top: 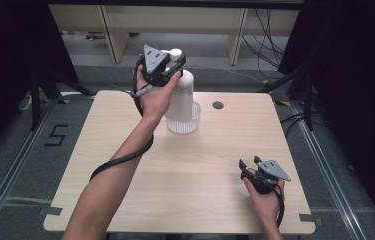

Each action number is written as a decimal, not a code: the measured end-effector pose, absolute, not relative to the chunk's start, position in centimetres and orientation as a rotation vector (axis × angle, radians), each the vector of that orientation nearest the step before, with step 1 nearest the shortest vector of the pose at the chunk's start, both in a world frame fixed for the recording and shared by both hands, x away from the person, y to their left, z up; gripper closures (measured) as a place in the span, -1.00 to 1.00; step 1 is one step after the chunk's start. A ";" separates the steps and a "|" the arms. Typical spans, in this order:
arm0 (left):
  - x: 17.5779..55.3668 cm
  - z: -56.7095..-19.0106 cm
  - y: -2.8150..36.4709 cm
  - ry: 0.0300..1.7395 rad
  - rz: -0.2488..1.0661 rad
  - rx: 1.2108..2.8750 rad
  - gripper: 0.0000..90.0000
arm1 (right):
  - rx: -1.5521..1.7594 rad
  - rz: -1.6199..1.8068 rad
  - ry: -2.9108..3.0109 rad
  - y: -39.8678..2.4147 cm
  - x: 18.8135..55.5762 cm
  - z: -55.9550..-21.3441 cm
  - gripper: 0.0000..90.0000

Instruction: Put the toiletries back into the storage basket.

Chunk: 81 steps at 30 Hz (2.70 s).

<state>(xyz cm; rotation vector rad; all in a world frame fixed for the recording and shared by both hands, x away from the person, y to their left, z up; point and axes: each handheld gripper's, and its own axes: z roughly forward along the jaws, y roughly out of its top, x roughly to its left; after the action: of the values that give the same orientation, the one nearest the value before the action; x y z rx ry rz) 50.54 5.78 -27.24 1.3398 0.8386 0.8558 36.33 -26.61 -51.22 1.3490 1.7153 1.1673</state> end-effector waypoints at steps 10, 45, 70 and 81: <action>51.1 -27.3 5.4 0.853 0.847 1.341 0.31 | 1.350 1.174 1.717 -26.6 36.4 -51.2 -0.11; 54.6 -27.8 4.4 0.876 0.862 1.375 0.31 | 1.395 1.194 1.699 -26.5 36.2 -51.3 -0.11; 55.6 -29.0 3.8 0.896 0.847 1.410 0.31 | 1.393 1.202 1.704 -26.4 36.2 -51.2 -0.11; 55.7 -29.8 3.5 0.909 0.838 1.430 0.31 | 1.346 1.171 1.719 -26.7 36.4 -51.3 -0.11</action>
<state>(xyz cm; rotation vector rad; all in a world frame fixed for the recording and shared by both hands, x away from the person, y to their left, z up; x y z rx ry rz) 55.74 3.52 -29.81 1.4296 0.9089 0.8376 36.37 -26.70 -51.28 1.3457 1.7195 1.1714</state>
